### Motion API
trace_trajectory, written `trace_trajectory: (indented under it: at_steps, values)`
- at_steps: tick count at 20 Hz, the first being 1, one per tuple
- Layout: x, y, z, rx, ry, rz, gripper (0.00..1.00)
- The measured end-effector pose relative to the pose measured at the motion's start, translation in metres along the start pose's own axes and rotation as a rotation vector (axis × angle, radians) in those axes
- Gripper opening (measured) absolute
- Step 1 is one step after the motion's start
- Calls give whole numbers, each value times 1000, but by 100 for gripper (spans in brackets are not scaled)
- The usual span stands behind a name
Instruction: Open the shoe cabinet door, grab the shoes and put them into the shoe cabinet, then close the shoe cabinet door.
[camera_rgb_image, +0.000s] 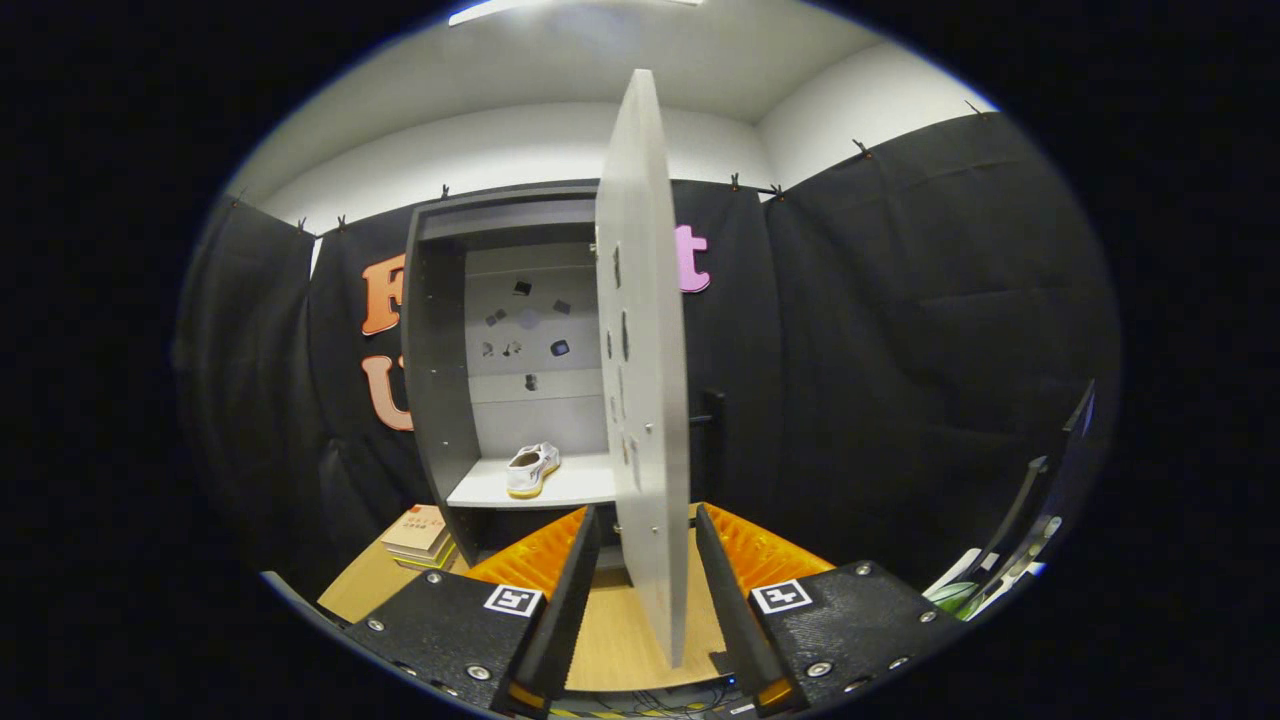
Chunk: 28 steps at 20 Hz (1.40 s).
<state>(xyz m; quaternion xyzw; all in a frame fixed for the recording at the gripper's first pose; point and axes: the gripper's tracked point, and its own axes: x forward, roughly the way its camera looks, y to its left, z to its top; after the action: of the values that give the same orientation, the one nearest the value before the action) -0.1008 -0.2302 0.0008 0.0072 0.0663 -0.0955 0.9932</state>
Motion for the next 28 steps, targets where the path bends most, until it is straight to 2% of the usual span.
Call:
trace_trajectory:
  at_steps: [7, 13, 18, 22, 28]
  values:
    - [32, -44, -3, 16, 9, 41, 67]
    - [64, -46, 1, 44, 20, 124, 74]
    - [67, -42, 4, -8, 3, 143, 77]
    - [61, -24, 9, -82, -18, 170, 77]
    - [55, 53, 1, -22, -14, 351, 77]
